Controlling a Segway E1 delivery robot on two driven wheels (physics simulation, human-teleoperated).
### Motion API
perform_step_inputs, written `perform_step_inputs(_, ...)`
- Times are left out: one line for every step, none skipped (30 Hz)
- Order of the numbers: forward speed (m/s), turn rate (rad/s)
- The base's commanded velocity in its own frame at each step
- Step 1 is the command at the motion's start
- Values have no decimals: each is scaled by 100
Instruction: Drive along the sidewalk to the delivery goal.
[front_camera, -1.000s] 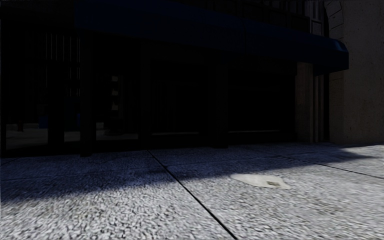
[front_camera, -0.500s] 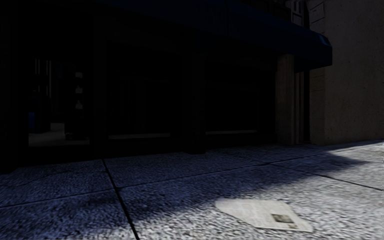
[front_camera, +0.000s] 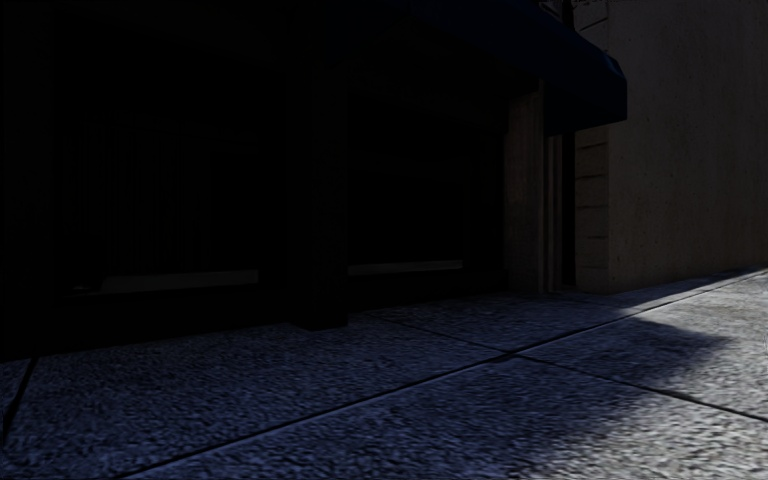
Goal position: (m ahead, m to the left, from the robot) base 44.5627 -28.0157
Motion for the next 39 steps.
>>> perform_step_inputs(162,-52)
perform_step_inputs(162,-52)
perform_step_inputs(162,-52)
perform_step_inputs(163,-52)
perform_step_inputs(163,-52)
perform_step_inputs(163,-52)
perform_step_inputs(163,-52)
perform_step_inputs(163,-52)
perform_step_inputs(163,-52)
perform_step_inputs(163,-53)
perform_step_inputs(163,-53)
perform_step_inputs(163,-53)
perform_step_inputs(165,-53)
perform_step_inputs(172,-53)
perform_step_inputs(176,-53)
perform_step_inputs(178,-53)
perform_step_inputs(180,-53)
perform_step_inputs(185,-53)
perform_step_inputs(189,-53)
perform_step_inputs(190,-53)
perform_step_inputs(191,-53)
perform_step_inputs(191,-53)
perform_step_inputs(191,-53)
perform_step_inputs(191,-53)
perform_step_inputs(191,-53)
perform_step_inputs(191,-53)
perform_step_inputs(192,-53)
perform_step_inputs(192,-53)
perform_step_inputs(192,-53)
perform_step_inputs(192,-53)
perform_step_inputs(193,-53)
perform_step_inputs(194,-53)
perform_step_inputs(194,-53)
perform_step_inputs(196,-53)
perform_step_inputs(198,-53)
perform_step_inputs(199,-53)
perform_step_inputs(200,-53)
perform_step_inputs(200,-53)
perform_step_inputs(200,-53)
